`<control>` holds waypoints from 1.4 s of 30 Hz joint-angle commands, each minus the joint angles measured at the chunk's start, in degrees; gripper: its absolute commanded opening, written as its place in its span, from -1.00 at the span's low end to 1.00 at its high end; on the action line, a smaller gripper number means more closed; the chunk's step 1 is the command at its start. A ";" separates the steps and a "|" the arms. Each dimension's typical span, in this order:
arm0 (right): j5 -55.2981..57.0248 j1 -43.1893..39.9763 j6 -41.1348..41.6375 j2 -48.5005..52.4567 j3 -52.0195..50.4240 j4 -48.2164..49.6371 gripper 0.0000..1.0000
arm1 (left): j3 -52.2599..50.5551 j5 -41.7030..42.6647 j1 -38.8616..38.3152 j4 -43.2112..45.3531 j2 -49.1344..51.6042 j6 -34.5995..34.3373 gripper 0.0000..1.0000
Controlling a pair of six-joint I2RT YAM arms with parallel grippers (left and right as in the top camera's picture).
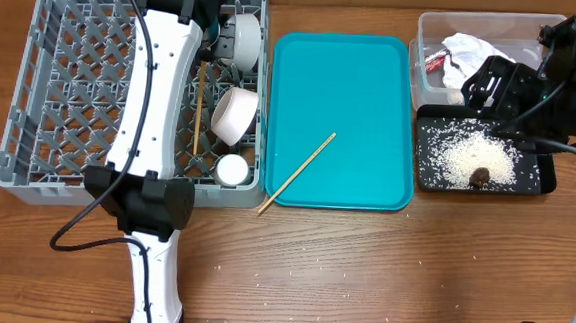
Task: Sort waste into correct bins and load items into the dishwasher
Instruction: 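Carry the chopstick left and drop it into the rack, then return left gripper to the tray and grasp the second chopstick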
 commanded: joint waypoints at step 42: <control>0.61 -0.15 0.00 -0.31 0.37 0.26 1.00 | -15.63 21.18 -12.31 6.64 -2.56 25.09 0.09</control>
